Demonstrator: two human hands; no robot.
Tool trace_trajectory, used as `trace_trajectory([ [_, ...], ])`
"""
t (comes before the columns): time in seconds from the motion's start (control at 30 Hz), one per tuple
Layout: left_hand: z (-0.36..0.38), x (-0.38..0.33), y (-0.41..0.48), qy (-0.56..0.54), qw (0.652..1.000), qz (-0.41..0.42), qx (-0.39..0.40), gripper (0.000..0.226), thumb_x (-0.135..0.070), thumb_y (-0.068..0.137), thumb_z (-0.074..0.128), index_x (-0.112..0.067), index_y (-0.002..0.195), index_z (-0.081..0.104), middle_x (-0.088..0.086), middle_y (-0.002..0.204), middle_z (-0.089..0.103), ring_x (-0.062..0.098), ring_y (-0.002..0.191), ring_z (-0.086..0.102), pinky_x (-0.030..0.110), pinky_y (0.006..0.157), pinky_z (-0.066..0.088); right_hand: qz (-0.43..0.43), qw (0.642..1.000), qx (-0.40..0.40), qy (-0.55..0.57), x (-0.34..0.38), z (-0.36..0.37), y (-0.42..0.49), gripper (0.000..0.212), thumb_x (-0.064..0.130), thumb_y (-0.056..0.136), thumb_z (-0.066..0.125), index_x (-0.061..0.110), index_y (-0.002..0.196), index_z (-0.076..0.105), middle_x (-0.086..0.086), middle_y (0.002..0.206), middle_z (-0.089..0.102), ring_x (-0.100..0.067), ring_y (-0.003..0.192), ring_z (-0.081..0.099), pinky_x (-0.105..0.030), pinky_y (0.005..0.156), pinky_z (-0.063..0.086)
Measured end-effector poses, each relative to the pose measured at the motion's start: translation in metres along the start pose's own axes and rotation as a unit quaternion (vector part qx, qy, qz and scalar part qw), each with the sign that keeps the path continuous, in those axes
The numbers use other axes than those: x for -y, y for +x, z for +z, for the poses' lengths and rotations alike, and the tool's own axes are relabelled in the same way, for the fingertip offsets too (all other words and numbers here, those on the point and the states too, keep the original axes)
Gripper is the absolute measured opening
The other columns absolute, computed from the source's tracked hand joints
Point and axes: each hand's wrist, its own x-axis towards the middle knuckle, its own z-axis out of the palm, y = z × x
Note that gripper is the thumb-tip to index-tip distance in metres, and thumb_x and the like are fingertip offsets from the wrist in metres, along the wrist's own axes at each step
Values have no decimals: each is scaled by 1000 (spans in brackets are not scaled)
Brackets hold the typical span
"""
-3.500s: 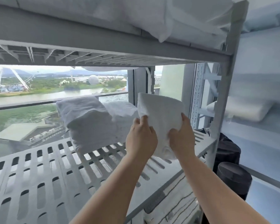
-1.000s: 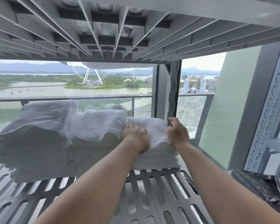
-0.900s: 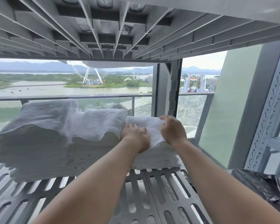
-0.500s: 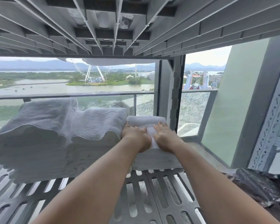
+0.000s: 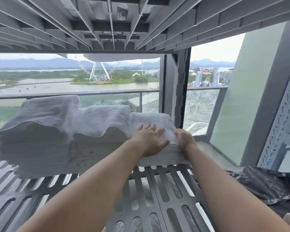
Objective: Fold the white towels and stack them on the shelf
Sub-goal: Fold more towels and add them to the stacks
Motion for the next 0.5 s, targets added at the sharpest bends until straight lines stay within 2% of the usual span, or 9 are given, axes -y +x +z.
trace_trajectory([
  [0.03, 5, -1, -2, 8, 1000, 6, 10, 90, -80, 90, 28, -28, 161, 6, 13, 168, 5, 29, 155, 4, 51, 124, 4, 11, 999, 8, 43, -1, 0, 0, 38, 23, 93, 53, 5, 125, 64, -15, 119, 65, -28, 106, 61, -40, 91, 53],
  [0.1, 12, 1, -1, 46, 999, 3, 27, 118, -92, 73, 43, -29, 160, -8, 14, 167, -4, 31, 155, -1, 52, 124, 5, -12, 999, 8, 44, 3, 3, 1, 36, 18, 94, 49, 2, 122, 64, -12, 112, 65, -28, 102, 61, -43, 86, 54],
  [0.17, 16, 4, 4, 69, 997, -5, 34, 135, -91, 62, 58, -29, 158, -15, 14, 167, -8, 32, 155, -3, 51, 125, 6, -41, 998, 27, 43, 5, 8, 1, 29, 12, 95, 44, 4, 111, 66, -21, 116, 66, -34, 102, 63, -48, 91, 53],
  [0.2, 17, 5, 6, 78, 996, -9, 36, 140, -89, 59, 63, -30, 158, -16, 14, 167, -9, 32, 155, -2, 51, 124, 7, -39, 996, 41, 69, 5, 8, -1, 27, 11, 94, 44, 6, 107, 67, -26, 116, 65, -34, 98, 64, -46, 85, 55],
  [0.27, 19, 3, 9, 90, 995, -17, 40, 142, -87, 58, 68, -30, 158, -16, 14, 167, -7, 32, 155, 0, 51, 124, 12, -23, 988, 67, 135, 3, 5, -5, 30, 13, 89, 45, 5, 107, 67, -30, 118, 65, -36, 91, 64, -41, 75, 55],
  [0.37, 20, -1, 11, 95, 995, -33, 24, 136, -91, 61, 60, -30, 158, -14, 15, 167, -2, 33, 154, 6, 52, 123, 17, 4, 974, 78, 212, -5, -2, -10, 44, 22, 81, 49, 3, 116, 67, -32, 120, 64, -45, 99, 64, -54, 86, 50],
  [0.4, 21, -2, 11, 93, 995, -39, 21, 135, -93, 62, 57, -30, 158, -13, 15, 167, -1, 34, 154, 8, 53, 122, 19, 6, 970, 84, 230, -6, -3, -10, 46, 24, 81, 50, 3, 119, 67, -32, 119, 64, -45, 99, 64, -55, 85, 50],
  [0.5, 20, -2, 11, 94, 994, -52, 24, 132, -93, 63, 56, -32, 159, -11, 14, 168, 1, 35, 153, 11, 55, 120, 23, 0, 964, 119, 239, -5, -4, -10, 51, 34, 80, 55, 4, 119, 65, -25, 101, 68, -38, 87, 66, -45, 75, 54],
])
